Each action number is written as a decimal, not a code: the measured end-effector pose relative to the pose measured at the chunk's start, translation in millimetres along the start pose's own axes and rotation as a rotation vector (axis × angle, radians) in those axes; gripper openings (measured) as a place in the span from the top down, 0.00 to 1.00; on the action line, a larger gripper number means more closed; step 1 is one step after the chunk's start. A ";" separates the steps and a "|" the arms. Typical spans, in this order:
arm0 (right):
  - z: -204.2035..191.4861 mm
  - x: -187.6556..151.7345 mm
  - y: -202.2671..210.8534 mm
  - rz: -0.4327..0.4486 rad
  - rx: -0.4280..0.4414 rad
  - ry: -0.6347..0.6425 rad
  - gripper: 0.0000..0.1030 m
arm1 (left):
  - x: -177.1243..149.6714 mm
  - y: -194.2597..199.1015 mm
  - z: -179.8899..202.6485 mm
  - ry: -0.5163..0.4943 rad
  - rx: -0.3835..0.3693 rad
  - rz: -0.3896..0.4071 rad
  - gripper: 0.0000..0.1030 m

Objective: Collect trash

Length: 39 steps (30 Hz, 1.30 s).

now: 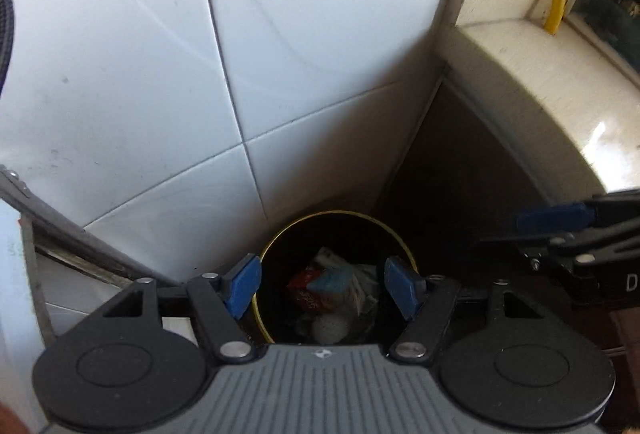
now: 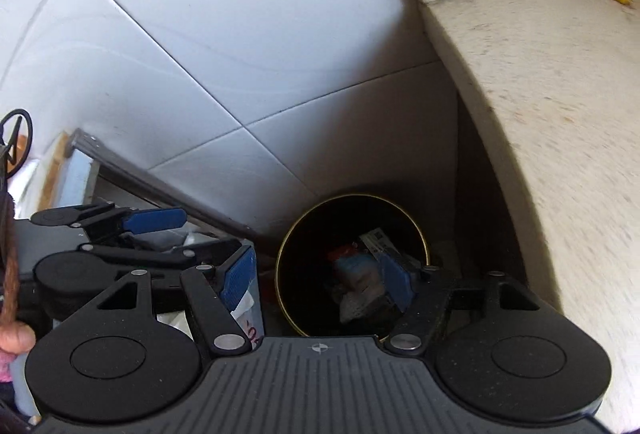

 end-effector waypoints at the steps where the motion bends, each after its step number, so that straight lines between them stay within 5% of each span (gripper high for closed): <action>1: -0.9 -2.9 9.5 0.016 -0.002 -0.003 0.28 | 0.9 7.0 0.1 0.004 -0.006 0.015 0.37; 11: -11.3 -3.9 92.9 0.289 -0.089 -0.016 0.18 | 23.2 77.3 16.9 -0.026 -0.033 0.216 0.29; 17: -8.5 -11.2 121.7 0.364 -0.130 -0.032 0.16 | 20.8 102.9 30.6 -0.019 -0.028 0.249 0.25; 31: -16.8 -60.9 123.6 0.265 -0.103 0.038 0.13 | -58.2 133.0 27.3 0.177 0.131 0.214 0.17; 39: -17.6 -87.9 132.2 0.231 -0.110 0.076 0.12 | -87.9 140.2 42.3 0.220 0.149 0.193 0.17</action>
Point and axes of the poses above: each gripper's, at about its wrist camera, not at the fingertips, and y roughly against the way its jaws point, z to its right, x to its top, the point moved 8 cm from there along -y, roughly the way its jaws point, and after that the axes turned 8 degrees about x, right-handed, at the moved point
